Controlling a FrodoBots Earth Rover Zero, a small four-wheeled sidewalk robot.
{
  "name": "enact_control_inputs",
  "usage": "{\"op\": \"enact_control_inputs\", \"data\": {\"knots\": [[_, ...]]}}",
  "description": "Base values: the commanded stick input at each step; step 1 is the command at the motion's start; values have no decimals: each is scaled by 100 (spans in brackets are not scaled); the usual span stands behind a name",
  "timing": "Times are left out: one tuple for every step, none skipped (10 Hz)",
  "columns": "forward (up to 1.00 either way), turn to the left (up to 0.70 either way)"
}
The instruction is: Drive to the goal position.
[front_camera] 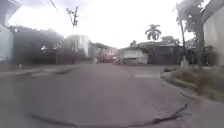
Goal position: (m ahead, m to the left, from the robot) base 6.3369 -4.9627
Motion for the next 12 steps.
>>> {"op": "enact_control_inputs", "data": {"knots": [[100,0],[100,-1],[100,-40],[100,-40],[100,-40],[100,-40],[100,-39],[100,0],[100,0],[100,0],[100,0],[100,0]]}}
